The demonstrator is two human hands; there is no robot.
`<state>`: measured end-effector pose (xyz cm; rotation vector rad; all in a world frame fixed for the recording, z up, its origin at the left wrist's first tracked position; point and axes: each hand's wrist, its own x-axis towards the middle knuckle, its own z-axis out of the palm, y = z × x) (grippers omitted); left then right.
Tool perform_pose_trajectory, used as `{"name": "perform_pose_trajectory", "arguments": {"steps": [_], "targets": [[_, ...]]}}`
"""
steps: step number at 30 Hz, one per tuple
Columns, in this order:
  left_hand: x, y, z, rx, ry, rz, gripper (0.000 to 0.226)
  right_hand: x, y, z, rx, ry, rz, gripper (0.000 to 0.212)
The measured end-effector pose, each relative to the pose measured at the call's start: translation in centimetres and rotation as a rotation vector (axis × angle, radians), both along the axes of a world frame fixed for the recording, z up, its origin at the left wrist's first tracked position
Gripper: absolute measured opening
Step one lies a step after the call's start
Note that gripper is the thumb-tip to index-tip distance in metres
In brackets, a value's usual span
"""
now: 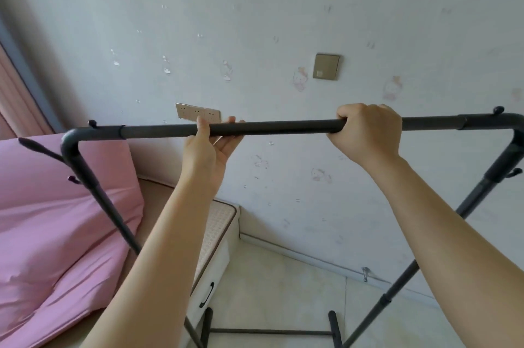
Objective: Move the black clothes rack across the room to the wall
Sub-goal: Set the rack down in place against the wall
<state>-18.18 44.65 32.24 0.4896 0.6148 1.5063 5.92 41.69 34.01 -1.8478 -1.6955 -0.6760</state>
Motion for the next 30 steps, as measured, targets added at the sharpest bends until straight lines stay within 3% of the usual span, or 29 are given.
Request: {"name": "perform_pose_trajectory", "arguments": {"steps": [10,16,30], "targets": [[3.0,5.3,-0.4,0.009,0.004,-0.123,0.043,2.4,2.1,-0.4,0.037,0.015,-0.144,0.028],[4.6,8.1,-0.4,0.009,0.005,-0.147,0.025,3.4,3.6,-0.3,0.052,0.028,-0.159,0.035],[9.5,15.4,0.6,0.037,0.043,-0.194,0.018,7.5,8.4,0.0,0.071,0.011,-0.208,0.035]]}}
